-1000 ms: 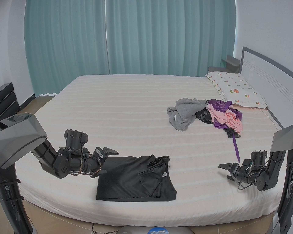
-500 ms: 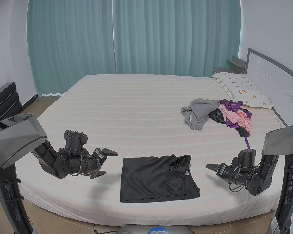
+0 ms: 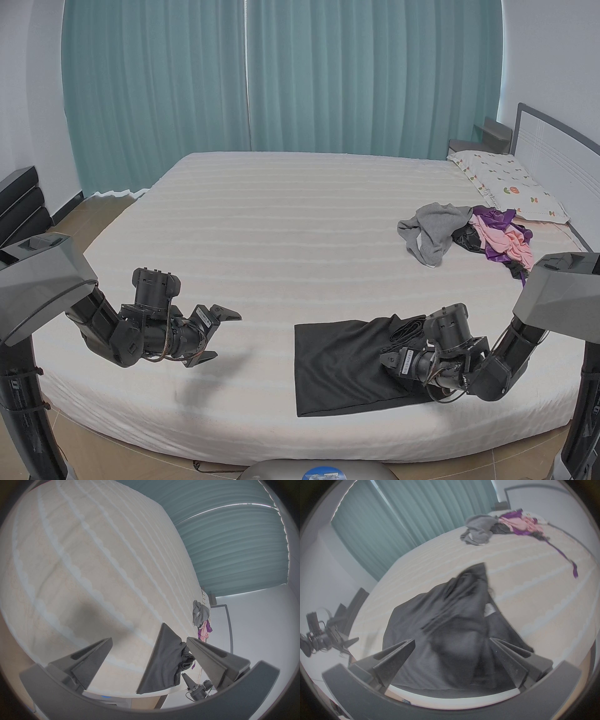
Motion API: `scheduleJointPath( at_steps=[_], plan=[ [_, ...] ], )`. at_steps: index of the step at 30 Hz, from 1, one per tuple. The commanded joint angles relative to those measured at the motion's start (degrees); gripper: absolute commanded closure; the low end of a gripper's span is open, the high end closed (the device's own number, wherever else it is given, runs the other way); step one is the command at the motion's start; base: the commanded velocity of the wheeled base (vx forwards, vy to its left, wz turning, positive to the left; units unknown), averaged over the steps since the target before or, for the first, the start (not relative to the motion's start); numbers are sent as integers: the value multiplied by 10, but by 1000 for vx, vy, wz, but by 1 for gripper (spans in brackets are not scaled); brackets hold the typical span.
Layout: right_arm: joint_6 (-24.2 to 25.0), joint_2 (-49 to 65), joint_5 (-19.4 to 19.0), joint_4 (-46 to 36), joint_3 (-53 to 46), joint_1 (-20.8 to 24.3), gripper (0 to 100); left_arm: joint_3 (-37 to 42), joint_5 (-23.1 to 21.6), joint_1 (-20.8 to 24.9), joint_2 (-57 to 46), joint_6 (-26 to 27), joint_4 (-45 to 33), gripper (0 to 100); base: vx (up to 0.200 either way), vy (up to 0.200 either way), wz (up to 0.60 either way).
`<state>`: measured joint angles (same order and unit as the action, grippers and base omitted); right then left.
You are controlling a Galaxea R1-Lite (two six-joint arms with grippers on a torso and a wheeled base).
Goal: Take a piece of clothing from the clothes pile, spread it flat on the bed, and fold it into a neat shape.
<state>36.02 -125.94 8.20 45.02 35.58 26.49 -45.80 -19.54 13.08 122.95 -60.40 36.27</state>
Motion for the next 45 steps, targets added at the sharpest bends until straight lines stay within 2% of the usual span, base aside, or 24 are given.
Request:
scheduleJointPath(
  at_steps=[1,10,16,27,31,33,35,45],
  plan=[
    [-33,8,59,-69,75,40,0,1,2,2,3,2,0,0,0,0,0],
    [-53,-13,104,-155,129,39,0,1,2,2,4,3,0,0,0,0,0],
    [-53,-33,109,-229,161,35,0,1,2,2,4,4,0,0,0,0,0],
    [-52,-26,119,-225,128,-35,0,1,2,3,4,4,0,0,0,0,0],
    [-47,-7,110,-212,106,-45,0,1,2,2,4,4,0,0,0,0,0],
    [-40,22,89,-164,55,-59,0,1,2,2,4,4,0,0,0,0,0],
    [-43,27,85,-153,41,-66,0,1,2,2,4,4,0,0,0,0,0],
    [-60,54,12,-27,-89,-138,0,1,2,2,4,5,0,0,0,0,0]
  ],
)
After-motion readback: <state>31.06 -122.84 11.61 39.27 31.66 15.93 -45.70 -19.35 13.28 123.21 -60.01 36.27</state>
